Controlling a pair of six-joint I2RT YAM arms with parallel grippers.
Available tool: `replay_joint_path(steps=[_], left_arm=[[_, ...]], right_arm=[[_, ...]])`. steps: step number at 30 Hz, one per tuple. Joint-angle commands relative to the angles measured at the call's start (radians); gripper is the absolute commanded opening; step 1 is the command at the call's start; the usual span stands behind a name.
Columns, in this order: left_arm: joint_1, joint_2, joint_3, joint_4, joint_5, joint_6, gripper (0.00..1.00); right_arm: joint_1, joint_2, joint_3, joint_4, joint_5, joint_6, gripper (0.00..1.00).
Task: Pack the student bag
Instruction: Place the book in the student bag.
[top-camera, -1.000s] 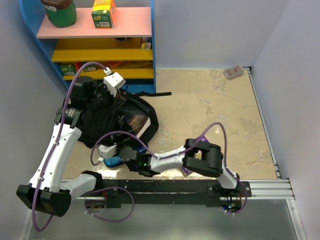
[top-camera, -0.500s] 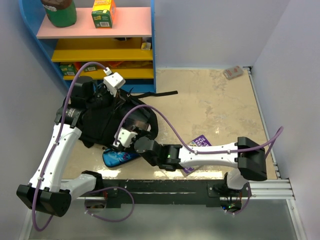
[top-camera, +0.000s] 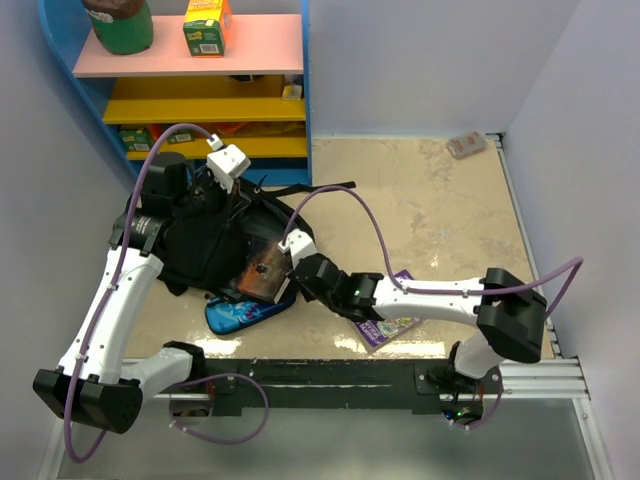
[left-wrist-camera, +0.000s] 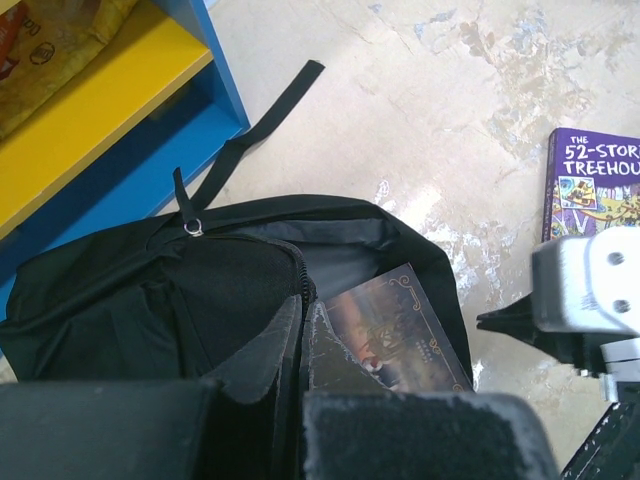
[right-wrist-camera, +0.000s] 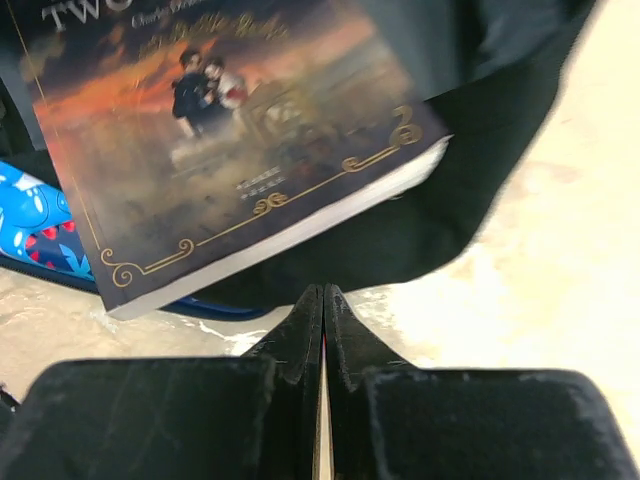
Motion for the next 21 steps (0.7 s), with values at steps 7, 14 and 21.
replay_joint_path(steps=[7, 14, 21], left_arm=[[-0.004, -0.017, 0.021, 0.084, 0.040, -0.020, 0.00], [-0.004, -0.019, 0.039, 0.066, 0.054, -0.016, 0.00], [-0.004, -0.028, 0.042, 0.042, 0.063, 0.010, 0.00]], right_arm=[[-0.012, 0.188, 0.152, 0.110, -0.089, 0.073, 0.00], [-0.077, 0.336, 0.347, 0.141, -0.099, 0.067, 0.00], [-0.136, 0.442, 0.552, 0.170, -0.103, 0.079, 0.00]])
